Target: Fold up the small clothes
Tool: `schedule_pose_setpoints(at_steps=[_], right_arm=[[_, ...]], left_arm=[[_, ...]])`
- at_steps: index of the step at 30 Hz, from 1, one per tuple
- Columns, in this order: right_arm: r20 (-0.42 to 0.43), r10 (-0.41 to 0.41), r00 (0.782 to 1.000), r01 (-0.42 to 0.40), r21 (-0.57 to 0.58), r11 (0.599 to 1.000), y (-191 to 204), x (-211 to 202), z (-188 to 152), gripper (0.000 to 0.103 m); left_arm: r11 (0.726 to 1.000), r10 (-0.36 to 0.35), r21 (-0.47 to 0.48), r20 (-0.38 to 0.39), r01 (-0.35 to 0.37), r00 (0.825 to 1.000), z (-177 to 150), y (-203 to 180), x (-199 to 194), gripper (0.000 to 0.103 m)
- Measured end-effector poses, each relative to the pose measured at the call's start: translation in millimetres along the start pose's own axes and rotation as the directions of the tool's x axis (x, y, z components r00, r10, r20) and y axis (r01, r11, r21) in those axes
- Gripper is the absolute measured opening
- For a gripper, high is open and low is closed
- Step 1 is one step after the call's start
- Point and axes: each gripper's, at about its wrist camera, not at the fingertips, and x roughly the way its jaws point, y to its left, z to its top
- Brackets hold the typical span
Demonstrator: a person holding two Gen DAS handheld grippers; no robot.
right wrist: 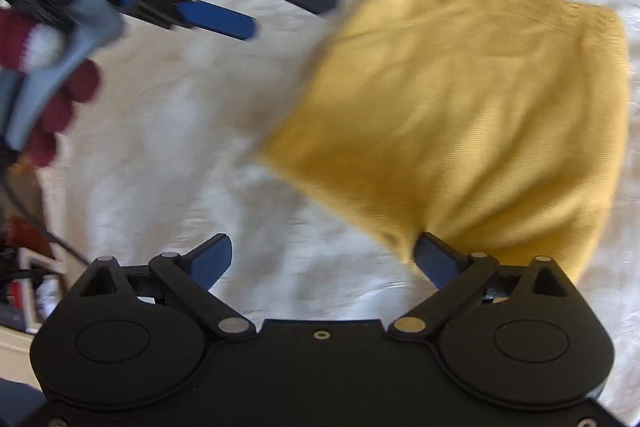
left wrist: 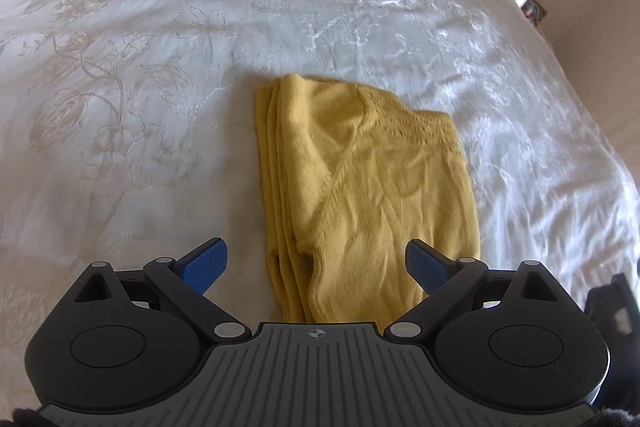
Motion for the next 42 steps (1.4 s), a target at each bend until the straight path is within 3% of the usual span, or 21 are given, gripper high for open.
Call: schedule_pose_setpoints(at_steps=[7, 14, 16, 18, 27, 29, 33, 38, 42], right_arm=[[0.061, -0.008, 0.998, 0.009, -0.017, 1.0, 13.7, -39.5, -24.9, 0.097], [0.094, -0.039, 0.995, 0.036, 0.034, 0.999, 11.4, -75.8, -50.5, 0.097], [0.098, -0.05, 0.994, 0.046, 0.045, 0.998, 9.9, -80.8, -55.7, 0.097], [0.105, -0.056, 0.993, 0.049, 0.067, 0.997, 8.1, -86.7, -60.2, 0.097], [0.115, -0.067, 0.991, 0.054, 0.113, 0.992, 1.0, -98.8, -66.7, 0.097], [0.113, -0.066, 0.991, 0.053, 0.109, 0.993, -0.3, -97.9, -65.5, 0.097], [0.114, -0.059, 0.992, 0.044, 0.126, 0.991, -3.6, -98.0, -63.7, 0.097], [0.112, -0.064, 0.992, 0.045, 0.165, 0.985, -14.0, -99.2, -58.9, 0.097], [0.109, -0.078, 0.991, 0.056, 0.197, 0.979, -26.6, -100.1, -51.2, 0.097]], left_arm=[[0.993, 0.011, 0.115, -0.034, -0.007, 0.999, -29.6, -32.2, 7.0, 0.097], [0.995, -0.02, 0.096, -0.039, 0.023, 0.999, -55.8, -43.0, 17.6, 0.095], [0.994, -0.025, 0.102, -0.017, 0.026, 1.0, -60.5, -44.5, 17.2, 0.073], [0.993, -0.009, 0.119, -0.01, 0.01, 1.0, -63.6, -46.3, 18.0, 0.059], [0.999, 0.045, -0.002, -0.04, -0.046, 0.998, -60.2, -32.5, 33.9, 0.058], [0.998, 0.049, -0.036, -0.045, -0.051, 0.998, -58.2, -28.9, 35.7, 0.05], [0.995, 0.081, -0.061, -0.033, -0.083, 0.996, -56.4, -20.6, 32.0, 0.004], [0.991, 0.131, -0.032, -0.035, -0.132, 0.991, -59.0, -7.3, 28.4, 0.004], [0.99, 0.109, -0.081, -0.053, -0.113, 0.993, -59.2, 2.5, 30.6, 0.004]])
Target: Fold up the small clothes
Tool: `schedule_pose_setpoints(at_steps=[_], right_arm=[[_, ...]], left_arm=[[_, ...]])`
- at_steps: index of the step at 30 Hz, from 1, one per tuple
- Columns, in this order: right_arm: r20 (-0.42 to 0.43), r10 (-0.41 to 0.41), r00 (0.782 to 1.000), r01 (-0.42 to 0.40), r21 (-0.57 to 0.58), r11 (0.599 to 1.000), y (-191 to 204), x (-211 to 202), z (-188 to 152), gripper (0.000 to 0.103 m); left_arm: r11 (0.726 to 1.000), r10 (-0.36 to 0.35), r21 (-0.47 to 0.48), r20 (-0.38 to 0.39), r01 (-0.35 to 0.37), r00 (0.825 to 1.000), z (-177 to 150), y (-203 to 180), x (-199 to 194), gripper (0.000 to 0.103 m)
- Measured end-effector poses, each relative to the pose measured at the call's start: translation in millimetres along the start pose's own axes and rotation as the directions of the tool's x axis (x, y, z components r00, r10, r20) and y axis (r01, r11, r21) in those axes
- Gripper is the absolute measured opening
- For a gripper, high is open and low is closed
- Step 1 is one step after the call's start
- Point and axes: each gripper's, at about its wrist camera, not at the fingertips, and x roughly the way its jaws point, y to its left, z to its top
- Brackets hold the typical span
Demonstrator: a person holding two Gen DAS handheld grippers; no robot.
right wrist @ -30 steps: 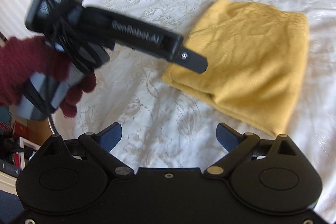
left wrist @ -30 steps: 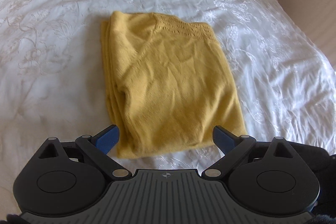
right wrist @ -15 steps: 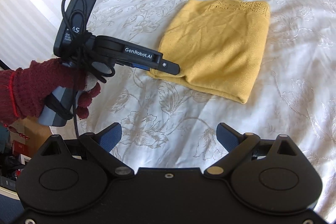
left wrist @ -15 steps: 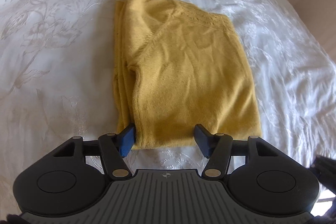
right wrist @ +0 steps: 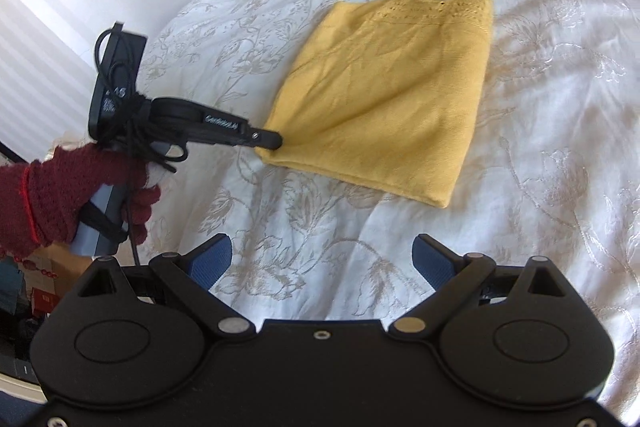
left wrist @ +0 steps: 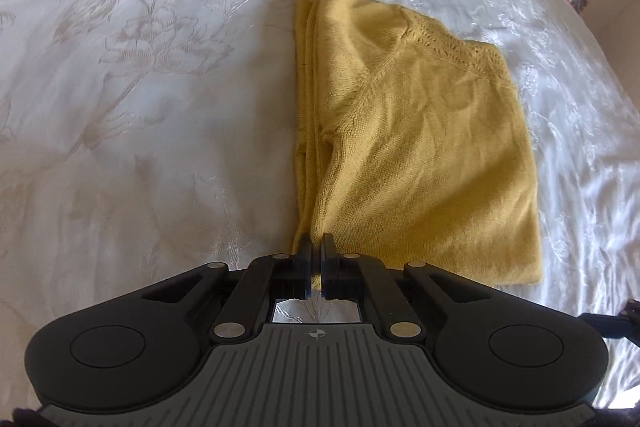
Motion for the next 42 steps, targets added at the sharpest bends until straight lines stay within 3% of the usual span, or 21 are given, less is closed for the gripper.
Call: schedule_pose_setpoints(at_steps=[4, 8, 9, 10, 12, 16, 22, 29, 33, 37, 41, 42], right_arm=[[0.02, -0.02, 1.0, 0.02, 0.032, 0.999, -15.4, -2.4, 16.9, 0.097], [0.048, -0.04, 0.998, 0.036, 0.093, 0.995, -36.0, -2.7, 41.1, 0.098], [0.054, -0.044, 0.998, 0.038, 0.107, 0.993, -41.2, -1.8, 47.7, 0.099], [0.06, -0.047, 0.997, 0.039, 0.123, 0.992, -46.6, -0.3, 54.6, 0.1], [0.072, -0.05, 0.996, 0.039, 0.153, 0.987, -58.0, 3.9, 69.2, 0.102], [0.081, -0.052, 0.995, 0.035, 0.193, 0.981, -80.5, 16.6, 95.8, 0.102], [0.044, -0.037, 0.998, 0.026, 0.223, 0.974, -106.5, 47.5, 124.8, 0.102], [-0.012, 0.056, 0.998, -0.051, 0.261, 0.964, -119.6, 85.6, 134.2, 0.102], [-0.02, 0.109, 0.994, -0.099, 0.28, 0.955, -122.2, 100.7, 134.3, 0.102], [-0.001, 0.158, 0.987, -0.15, 0.306, 0.94, -125.4, 111.3, 137.4, 0.103], [0.016, 0.176, 0.984, -0.168, 0.385, 0.907, -133.7, 117.4, 140.6, 0.103], [0.012, 0.174, 0.985, -0.163, 0.405, 0.9, -134.4, 117.0, 141.6, 0.103]], left_arm=[[0.999, 0.008, 0.035, -0.021, -0.007, 1.0, 0.4, -3.2, 1.6, 0.007], [0.994, -0.09, -0.067, -0.034, 0.087, 0.995, 2.4, 12.9, 3.5, 0.014], [0.986, -0.131, -0.104, -0.033, 0.126, 0.991, 3.3, 17.6, 3.5, 0.031], [0.978, -0.164, -0.136, -0.029, 0.159, 0.986, 4.1, 21.4, 3.0, 0.059], [0.974, -0.174, -0.144, 0.002, 0.173, 0.985, 5.7, 23.2, -1.9, 0.082], [0.987, -0.139, -0.076, 0.065, 0.144, 0.988, 16.0, 15.0, -9.8, 0.083], [0.976, -0.168, -0.122, 0.088, 0.178, 0.982, 49.9, 15.0, 11.2, 0.083], [0.972, -0.205, -0.112, 0.038, 0.208, 0.978, 90.3, 14.5, 52.3, 0.084], [0.961, -0.255, -0.107, 0.02, 0.256, 0.967, 101.9, 15.1, 66.1, 0.102], [0.961, -0.266, -0.074, 0.005, 0.265, 0.964, 107.8, 12.3, 70.5, 0.102], [0.963, -0.261, -0.074, -0.009, 0.26, 0.965, 110.1, 12.5, 69.7, 0.097], [0.965, -0.252, -0.073, -0.001, 0.251, 0.968, 109.5, 13.3, 67.6, 0.081]])
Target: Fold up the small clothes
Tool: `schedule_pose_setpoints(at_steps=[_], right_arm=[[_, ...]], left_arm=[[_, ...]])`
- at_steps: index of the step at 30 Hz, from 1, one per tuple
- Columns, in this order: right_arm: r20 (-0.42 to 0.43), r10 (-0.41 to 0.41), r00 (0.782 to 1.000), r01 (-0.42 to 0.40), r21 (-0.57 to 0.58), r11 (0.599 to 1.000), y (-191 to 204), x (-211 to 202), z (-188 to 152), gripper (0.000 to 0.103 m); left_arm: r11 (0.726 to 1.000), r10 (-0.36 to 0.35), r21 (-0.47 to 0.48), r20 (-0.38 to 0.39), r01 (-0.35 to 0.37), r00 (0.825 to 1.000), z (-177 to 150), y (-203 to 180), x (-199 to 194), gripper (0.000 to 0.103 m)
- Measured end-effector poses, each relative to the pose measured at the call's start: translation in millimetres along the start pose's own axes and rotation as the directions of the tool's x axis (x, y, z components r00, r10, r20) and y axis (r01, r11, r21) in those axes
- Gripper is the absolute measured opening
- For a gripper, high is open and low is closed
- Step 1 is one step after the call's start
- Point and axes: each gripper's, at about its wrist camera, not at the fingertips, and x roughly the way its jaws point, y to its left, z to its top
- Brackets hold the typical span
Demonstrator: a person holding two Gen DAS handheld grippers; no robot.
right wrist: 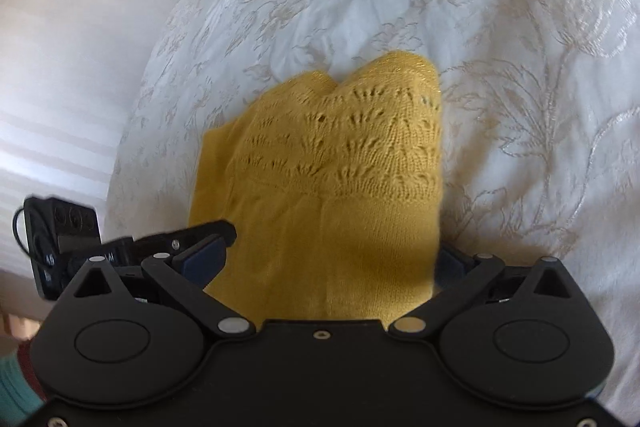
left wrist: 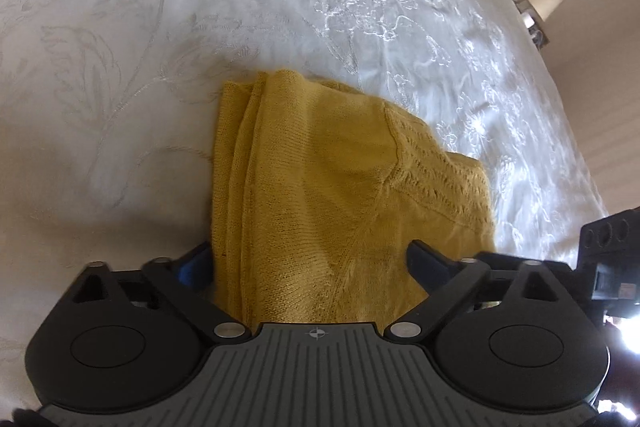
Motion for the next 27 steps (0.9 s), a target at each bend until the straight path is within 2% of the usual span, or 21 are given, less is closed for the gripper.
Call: schedule_pose_setpoints(at_steps=[1, 2, 3, 4, 5, 6, 9, 14, 19, 22, 27], right_arm=[[-0.006, -0.005, 1.0, 0.006, 0.021, 1.0, 0.2, -0.7, 1.0, 0.102], [-0.005, 0.0, 1.0, 0.001, 0.037, 0.999, -0.2, -2.3, 0.2, 0.102], [0.001, 0.009, 1.0, -0.009, 0.038, 0.999, 0.3, -4.2, -2.2, 0.097], [0.008, -0.008, 1.0, 0.008, 0.021, 1.0, 2.3, -6.5, -5.2, 0.084], [0.007, -0.073, 0.997, 0.073, -0.001, 0.997, 6.2, -8.2, -7.7, 0.048], [0.011, -0.089, 0.996, 0.089, -0.009, 0.996, 9.0, -11.5, -9.9, 0.041], [0.061, -0.103, 0.993, 0.104, -0.011, 0.995, 23.6, -28.8, -14.8, 0.037], [0.121, -0.067, 0.99, 0.074, -0.06, 0.995, 57.9, -68.2, -36.3, 0.034], [0.161, -0.039, 0.986, 0.055, -0.091, 0.994, 75.9, -113.7, -68.4, 0.034], [0.165, -0.016, 0.986, 0.031, -0.093, 0.995, 77.7, -138.1, -87.5, 0.034], [0.119, 0.011, 0.993, 0.003, -0.122, 0.992, 79.0, -168.0, -123.7, 0.034]], left_arm=[[1.0, 0.012, 0.002, 0.013, -0.012, 1.0, 0.4, 0.7, -2.1, 0.051], [1.0, 0.003, -0.011, 0.019, -0.003, 1.0, -0.5, 3.5, -4.5, 0.038], [0.999, -0.017, -0.042, 0.017, 0.018, 1.0, -0.9, 6.9, -5.5, 0.031], [0.998, -0.025, -0.057, 0.022, 0.026, 0.999, -1.6, 7.8, -6.1, 0.028], [0.999, -0.017, -0.044, 0.027, 0.018, 1.0, -2.6, 5.4, -8.1, 0.026], [1.0, -0.011, -0.023, 0.03, 0.012, 0.999, -3.7, 1.0, -10.2, 0.024], [1.0, -0.001, 0.012, 0.053, 0.0, 0.999, -6.8, -16.5, -21.8, 0.022], [0.997, -0.065, 0.042, 0.119, 0.06, 0.991, -19.9, -53.7, -51.5, 0.022], [0.989, -0.111, 0.111, 0.14, 0.095, 0.984, -48.3, -99.4, -81.1, 0.022], [0.985, -0.13, 0.128, 0.139, 0.112, 0.982, -70.3, -123.1, -93.6, 0.022], [0.983, -0.145, 0.135, 0.121, 0.128, 0.982, -114.4, -150.3, -107.2, 0.022]])
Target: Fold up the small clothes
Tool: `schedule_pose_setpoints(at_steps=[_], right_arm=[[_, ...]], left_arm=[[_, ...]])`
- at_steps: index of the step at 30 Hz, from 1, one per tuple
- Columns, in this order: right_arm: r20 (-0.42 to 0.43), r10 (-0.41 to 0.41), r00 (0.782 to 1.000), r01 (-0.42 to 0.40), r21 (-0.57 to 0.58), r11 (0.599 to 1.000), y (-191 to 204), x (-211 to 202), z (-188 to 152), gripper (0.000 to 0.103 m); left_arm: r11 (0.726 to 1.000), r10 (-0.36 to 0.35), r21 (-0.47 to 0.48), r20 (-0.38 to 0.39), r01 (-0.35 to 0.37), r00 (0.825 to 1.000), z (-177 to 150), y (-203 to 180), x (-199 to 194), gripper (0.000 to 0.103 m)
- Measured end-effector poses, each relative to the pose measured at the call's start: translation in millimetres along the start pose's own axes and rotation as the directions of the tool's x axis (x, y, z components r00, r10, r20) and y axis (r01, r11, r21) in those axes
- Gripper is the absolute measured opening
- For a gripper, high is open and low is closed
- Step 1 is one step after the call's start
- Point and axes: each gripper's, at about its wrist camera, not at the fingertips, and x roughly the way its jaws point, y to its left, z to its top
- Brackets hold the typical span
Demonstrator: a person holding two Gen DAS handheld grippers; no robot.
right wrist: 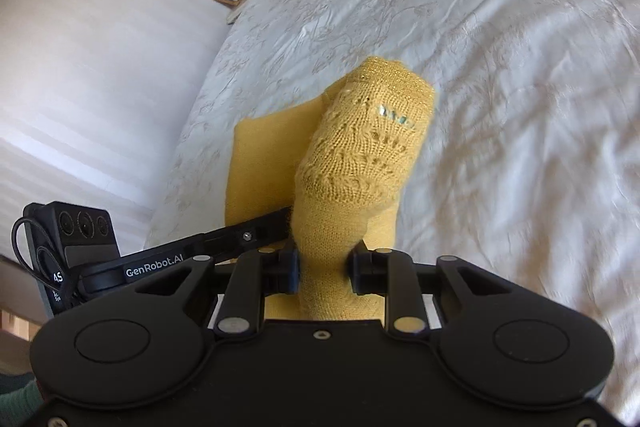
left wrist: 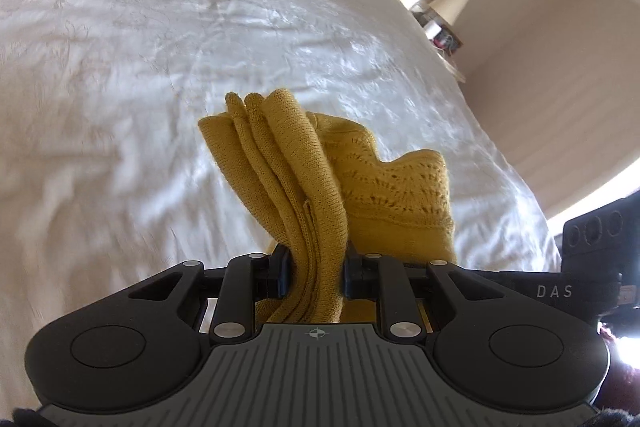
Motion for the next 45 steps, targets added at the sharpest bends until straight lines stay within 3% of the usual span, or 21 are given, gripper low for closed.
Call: schedule_pose_setpoints(at_steps=[5, 7, 9, 11, 12, 14, 16, 17, 18, 19, 20, 21, 22, 25, 33, 38, 42, 45], right_arm=[[-0.049, -0.05, 0.998, 0.048, -0.03, 0.998, -16.6, -10.9, -26.6, 0.035], [-0.067, -0.141, 0.988, 0.139, -0.04, 0.989, -34.6, -8.4, -32.9, 0.038], [-0.093, -0.307, 0.947, 0.302, -0.069, 0.951, -57.5, -3.2, -37.9, 0.04], [-0.092, -0.402, 0.911, 0.396, -0.076, 0.915, -77.8, -4.5, -42.0, 0.04], [-0.09, -0.42, 0.903, 0.415, -0.065, 0.907, -85.4, -8.6, -42.5, 0.041], [-0.067, -0.416, 0.907, 0.413, -0.048, 0.909, -91.2, -19.8, -42.3, 0.044], [-0.028, -0.4, 0.916, 0.398, -0.062, 0.915, -90.5, -28.6, -42.3, 0.068], [-0.011, -0.39, 0.921, 0.388, -0.077, 0.919, -87.1, -32.3, -43.4, 0.073], [-0.002, -0.384, 0.923, 0.382, -0.092, 0.919, -84.8, -32.2, -42.3, 0.074], [0.003, -0.386, 0.922, 0.384, -0.108, 0.917, -82.0, -30.4, -41.0, 0.075], [0.007, -0.393, 0.92, 0.39, -0.126, 0.912, -78.2, -27.3, -39.7, 0.077], [0.009, -0.399, 0.917, 0.396, -0.142, 0.907, -75.7, -23.0, -37.7, 0.083], [0.011, -0.402, 0.916, 0.399, -0.153, 0.904, -74.2, -18.0, -34.7, 0.091], [0.014, -0.412, 0.911, 0.408, -0.169, 0.897, -74.0, -3.5, -29.8, 0.098], [-0.019, -0.464, 0.886, 0.453, -0.181, 0.873, -82.3, 37.7, -11.9, 0.102], [-0.087, -0.532, 0.842, 0.512, -0.178, 0.84, -106.3, 67.3, 3.6, 0.102], [-0.11, -0.542, 0.833, 0.531, -0.118, 0.839, -124.4, 74.4, 18.2, 0.102], [-0.095, -0.55, 0.83, 0.536, -0.138, 0.833, -122.3, 71.7, 21.8, 0.102]], left_arm=[[1.0, 0.016, -0.013, -0.045, -0.016, 0.999, -33.9, -9.1, 10.0, 0.022], [0.996, 0.09, 0.006, -0.042, -0.09, 0.995, -45.3, -3.4, 17.7, 0.024], [0.968, 0.249, 0.033, -0.063, -0.247, 0.966, -52.7, 12.4, 32.3, 0.024], [0.919, 0.393, 0.058, -0.124, -0.389, 0.911, -59.7, 35.5, 49.0, 0.023], [0.905, 0.426, 0.057, -0.148, -0.422, 0.893, -61.9, 45.9, 52.8, 0.023], [0.89, 0.452, 0.015, -0.143, -0.455, 0.88, -60.9, 58.5, 45.5, 0.023], [0.894, 0.446, -0.01, -0.087, -0.448, 0.891, -55.7, 56.7, 30.0, 0.025], [0.901, 0.432, -0.013, -0.058, -0.433, 0.9, -52.3, 53.4, 23.3, 0.027], [0.908, 0.418, -0.01, -0.036, -0.419, 0.908, -49.3, 49.7, 19.2, 0.039], [0.916, 0.401, -0.003, -0.02, -0.402, 0.916, -46.3, 44.8, 17.2, 0.058], [0.925, 0.381, 0.009, -0.008, -0.381, 0.925, -43.7, 38.8, 17.2, 0.068], [0.932, 0.36, 0.025, -0.001, -0.36, 0.933, -42.2, 30.9, 19.6, 0.082], [0.937, 0.346, 0.041, 0.004, -0.346, 0.938, -39.7, 25.5, 23.1, 0.085], [0.936, 0.341, 0.093, -0.012, -0.339, 0.94, -33.6, 12.6, 45.8, 0.095], [0.903, 0.399, 0.205, -0.075, -0.378, 0.914, -33.8, 11.3, 91.2, 0.097], [0.864, 0.489, 0.199, -0.117, -0.462, 0.864, -14.9, 52.2, 114.3, 0.1], [0.887, 0.457, 0.152, -0.161, -0.436, 0.875, -0.2, 80.7, 119.3, 0.103], [0.88, 0.462, 0.204, -0.161, -0.429, 0.872, 1.7, 79.6, 118.1, 0.103]])
